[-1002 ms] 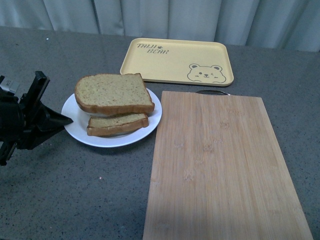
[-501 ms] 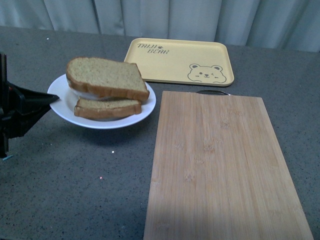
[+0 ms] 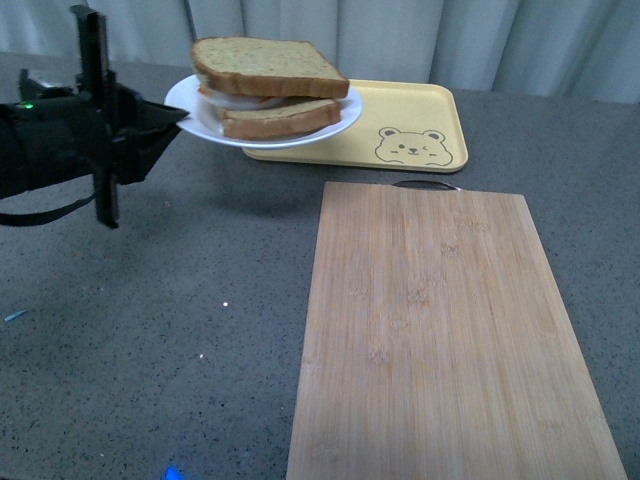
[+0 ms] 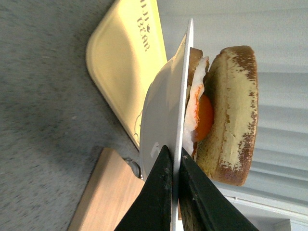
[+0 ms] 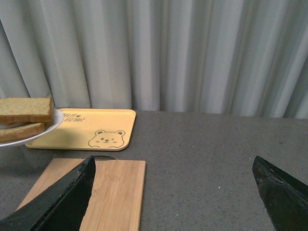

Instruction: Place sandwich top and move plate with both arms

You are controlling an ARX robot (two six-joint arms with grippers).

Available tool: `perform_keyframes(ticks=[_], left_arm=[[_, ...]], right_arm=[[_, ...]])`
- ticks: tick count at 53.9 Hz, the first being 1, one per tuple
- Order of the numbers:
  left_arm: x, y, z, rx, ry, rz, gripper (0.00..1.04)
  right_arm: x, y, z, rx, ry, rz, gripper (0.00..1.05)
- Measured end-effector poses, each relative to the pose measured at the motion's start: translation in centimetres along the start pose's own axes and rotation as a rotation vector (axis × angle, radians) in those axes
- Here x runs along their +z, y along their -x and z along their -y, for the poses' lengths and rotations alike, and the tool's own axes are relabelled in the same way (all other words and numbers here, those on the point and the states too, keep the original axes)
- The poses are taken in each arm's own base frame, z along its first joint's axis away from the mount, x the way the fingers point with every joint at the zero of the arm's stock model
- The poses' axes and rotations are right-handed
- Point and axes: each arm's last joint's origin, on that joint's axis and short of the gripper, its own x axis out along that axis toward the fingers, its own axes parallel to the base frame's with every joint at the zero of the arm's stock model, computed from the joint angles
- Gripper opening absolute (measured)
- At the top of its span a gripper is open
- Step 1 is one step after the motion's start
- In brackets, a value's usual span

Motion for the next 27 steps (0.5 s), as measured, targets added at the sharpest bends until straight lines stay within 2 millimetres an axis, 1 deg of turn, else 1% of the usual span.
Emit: perform_keyframes(ticks=[3,10,19,27], left_arm=[[-0.4,-2.1,0.9,-0.014,-0.009,-0.019,0.04],[-1.3,-5.5,2.0,-0.018,-0.019,-0.063,0.04],[-2.3,-8.9,2.3,-0.015,-0.015,-0.106,0.04],[-3.0,-11.1,2.4,-0.005,-0.011,-0.130,0.04]], right_arm=[[0.0,0.0,0.0,0.000,0.000,0.000,0.95],[0.0,0.0,0.0,0.000,0.000,0.000,0.95],[0.0,0.0,0.0,0.000,0.000,0.000,0.95],[0.0,0.0,0.0,0.000,0.000,0.000,0.95]])
